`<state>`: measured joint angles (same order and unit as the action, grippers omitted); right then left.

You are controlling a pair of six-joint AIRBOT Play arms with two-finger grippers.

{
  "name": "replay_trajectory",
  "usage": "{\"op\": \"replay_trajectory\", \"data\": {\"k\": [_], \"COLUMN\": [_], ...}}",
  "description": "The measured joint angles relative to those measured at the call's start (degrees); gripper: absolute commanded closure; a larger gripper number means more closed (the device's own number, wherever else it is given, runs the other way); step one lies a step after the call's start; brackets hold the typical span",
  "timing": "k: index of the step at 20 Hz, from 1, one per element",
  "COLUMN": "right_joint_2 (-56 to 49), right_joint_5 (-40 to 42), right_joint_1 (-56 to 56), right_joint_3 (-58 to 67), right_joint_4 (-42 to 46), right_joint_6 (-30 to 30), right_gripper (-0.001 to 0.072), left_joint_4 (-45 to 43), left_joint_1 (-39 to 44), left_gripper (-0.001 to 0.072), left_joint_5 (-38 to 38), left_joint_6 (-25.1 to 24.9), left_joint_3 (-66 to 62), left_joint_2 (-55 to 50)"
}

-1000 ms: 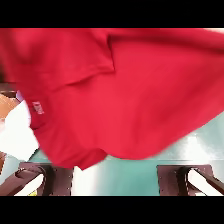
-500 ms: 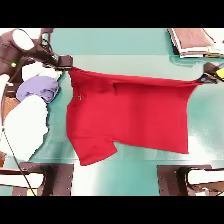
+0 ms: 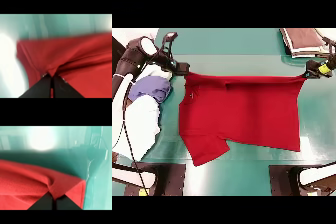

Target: Fold the shirts.

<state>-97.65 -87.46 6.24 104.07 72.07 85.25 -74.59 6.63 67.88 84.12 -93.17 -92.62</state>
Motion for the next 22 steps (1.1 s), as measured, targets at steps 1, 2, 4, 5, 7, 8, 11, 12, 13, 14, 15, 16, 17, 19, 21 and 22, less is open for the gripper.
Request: {"op": "replay_trajectory", "data": {"k": [1, 2, 4, 5, 7, 8, 11, 12, 13, 14, 15, 16, 17, 19, 21, 22], "right_joint_2": [1.5, 3.2, 6.1, 7.5, 9.5, 10.4, 14.3, 16.4, 18.7, 21.1, 23.5, 25.8, 28.1, 31.5, 34.0, 34.9], "right_joint_5": [1.1, 2.3, 5.2, 6.8, 9.4, 10.0, 10.2, 9.6, 8.9, 8.1, 7.9, 7.7, 7.3, 7.2, 7.3, 7.5], "right_joint_1": [0.0, -0.1, -0.1, -0.1, 0.0, 0.2, 0.9, 1.2, 1.4, 1.5, 1.6, 1.7, 1.7, 1.7, 1.8, 1.8], "right_joint_3": [-3.7, -7.7, -15.0, -18.5, -23.3, -24.8, -27.2, -28.3, -29.7, -31.2, -32.9, -34.7, -36.5, -39.1, -41.0, -41.6], "right_joint_4": [0.2, 0.2, 0.1, 0.1, -0.1, -0.2, -0.4, -0.5, -0.4, -0.5, -0.6, -0.5, -0.5, -0.5, -0.5, -0.5], "right_joint_6": [-0.2, -0.3, -0.5, -0.5, -0.7, -0.7, -1.0, -1.4, -1.5, -1.7, -1.9, -1.9, -2.0, -2.1, -2.2, -2.2], "right_gripper": [0.0697, 0.0696, 0.0553, 0.0274, 0.0224, 0.0224, 0.0224, 0.0224, 0.0224, 0.0224, 0.0224, 0.0224, 0.0224, 0.0225, 0.0224, 0.0225], "left_joint_4": [0.0, 0.0, -0.2, -0.5, -0.5, -0.5, -2.0, -3.1, -3.7, -4.1, -4.2, -4.1, -4.0, -2.3, 0.9, 2.9], "left_joint_1": [0.0, 0.0, 0.0, 0.0, -0.1, -0.1, 0.0, 0.0, -0.1, 0.0, 0.0, 0.0, 0.0, 0.0, 0.0, 0.0], "left_gripper": [0.0685, 0.0684, 0.0414, 0.0226, 0.0229, 0.0229, 0.0228, 0.0228, 0.0228, 0.0228, 0.0228, 0.0228, 0.0228, 0.0228, 0.0228, 0.0228], "left_joint_5": [1.5, 2.6, 3.8, 4.2, 4.4, 4.7, 6.3, 7.1, 7.8, 8.0, 8.3, 8.6, 8.4, 7.7, 6.3, 5.2], "left_joint_6": [-0.2, -0.2, -0.2, 0.1, 0.7, 0.9, 1.5, 1.8, 2.2, 2.8, 3.4, 4.1, 4.9, 6.0, 6.7, 6.9], "left_joint_3": [1.4, 2.8, 5.9, 7.3, 9.0, 9.5, 11.7, 13.5, 16.1, 19.9, 24.3, 28.9, 34.1, 43.9, 52.4, 55.9], "left_joint_2": [-0.1, -0.1, -0.2, -0.2, 0.0, 0.5, 5.0, 7.4, 10.2, 13.6, 17.2, 20.6, 24.3, 30.8, 35.7, 37.3]}}
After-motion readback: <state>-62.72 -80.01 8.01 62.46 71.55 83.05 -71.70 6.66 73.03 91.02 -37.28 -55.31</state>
